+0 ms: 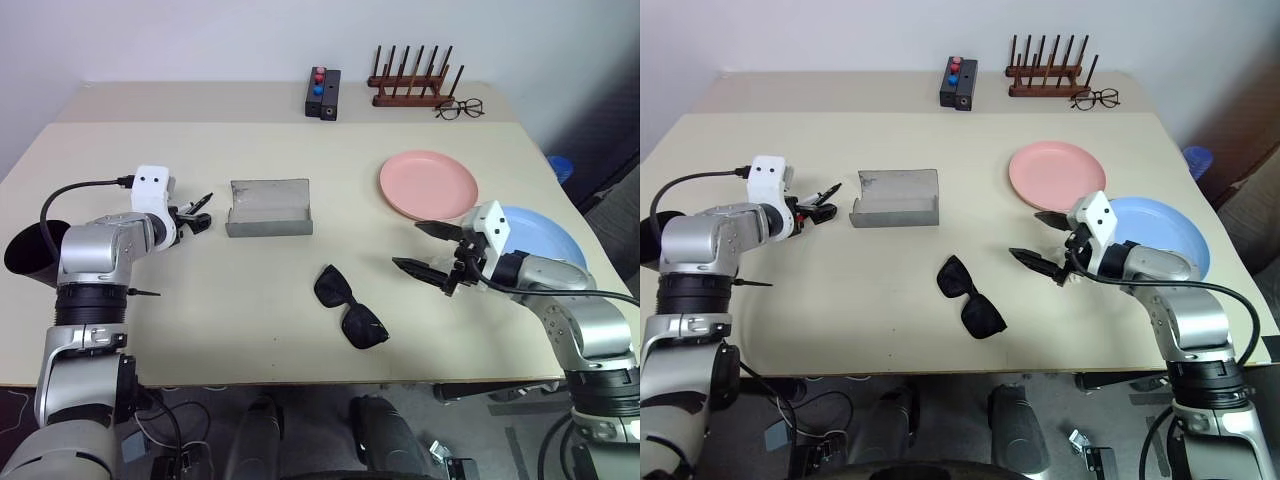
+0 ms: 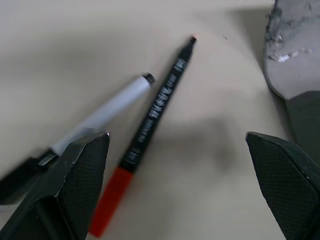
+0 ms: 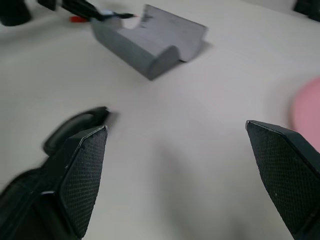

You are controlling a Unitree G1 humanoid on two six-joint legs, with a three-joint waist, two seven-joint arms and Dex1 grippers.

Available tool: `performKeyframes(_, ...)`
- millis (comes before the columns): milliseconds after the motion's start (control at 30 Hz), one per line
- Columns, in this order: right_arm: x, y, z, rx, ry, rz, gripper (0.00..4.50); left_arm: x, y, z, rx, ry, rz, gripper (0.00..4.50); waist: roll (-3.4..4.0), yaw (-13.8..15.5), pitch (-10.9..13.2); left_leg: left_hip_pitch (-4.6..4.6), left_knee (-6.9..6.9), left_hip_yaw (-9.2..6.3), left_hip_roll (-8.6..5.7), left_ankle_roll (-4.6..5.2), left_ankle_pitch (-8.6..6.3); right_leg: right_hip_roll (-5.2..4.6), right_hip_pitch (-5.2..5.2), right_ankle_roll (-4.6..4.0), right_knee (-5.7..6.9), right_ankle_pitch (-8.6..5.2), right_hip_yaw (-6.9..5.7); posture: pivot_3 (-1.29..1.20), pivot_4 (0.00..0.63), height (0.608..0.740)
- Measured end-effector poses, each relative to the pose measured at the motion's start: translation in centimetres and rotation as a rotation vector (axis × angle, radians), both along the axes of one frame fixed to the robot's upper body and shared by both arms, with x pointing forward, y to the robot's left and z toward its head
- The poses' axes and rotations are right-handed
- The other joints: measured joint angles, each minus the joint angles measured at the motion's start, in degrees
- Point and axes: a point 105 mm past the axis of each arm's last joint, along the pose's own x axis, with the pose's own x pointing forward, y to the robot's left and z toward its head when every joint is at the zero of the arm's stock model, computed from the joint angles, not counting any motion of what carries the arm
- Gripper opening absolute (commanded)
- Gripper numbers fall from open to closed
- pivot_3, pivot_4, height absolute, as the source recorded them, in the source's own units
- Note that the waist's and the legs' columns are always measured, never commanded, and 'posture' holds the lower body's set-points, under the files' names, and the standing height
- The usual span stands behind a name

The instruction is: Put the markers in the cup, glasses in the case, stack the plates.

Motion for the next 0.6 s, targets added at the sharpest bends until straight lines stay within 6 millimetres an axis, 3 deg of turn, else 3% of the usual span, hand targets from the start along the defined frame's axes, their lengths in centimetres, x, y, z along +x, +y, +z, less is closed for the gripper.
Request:
performKeyframes(167,-0.3,1.7,2.3,0.038,-0.045,0.069,4.5,0.6,-0.5,0.0,-0.011,0.037,-0.001,4.46,0.0,0.13,0.0,-0.01,-0.01,-0.03,0.0,0.0,0.0,0.01,0.0,0.03,0.01,-0.01,-0.02,0.0,0.15,0.74)
performKeyframes(367,-2.4,2.5,0.8,0.033,0.054,0.16,4.5,1.5,-0.4,-0.1,0.063,0.06,0.008,4.46,0.0,0.32,-0.01,0.02,0.01,-0.03,-0.01,0.0,0.0,0.0,0.01,0.03,0.05,-0.02,-0.02,0.0,0.15,0.74)
performKeyframes(600,-2.7,2.8,0.6,0.034,0.056,0.163,4.5,2.1,-1.0,-0.2,0.053,0.078,-0.006,4.46,0.0,0.62,-0.01,0.06,0.11,-0.03,-0.02,-0.01,0.0,-0.01,0.02,-0.04,0.22,-0.08,-0.02,0.0,0.15,0.74)
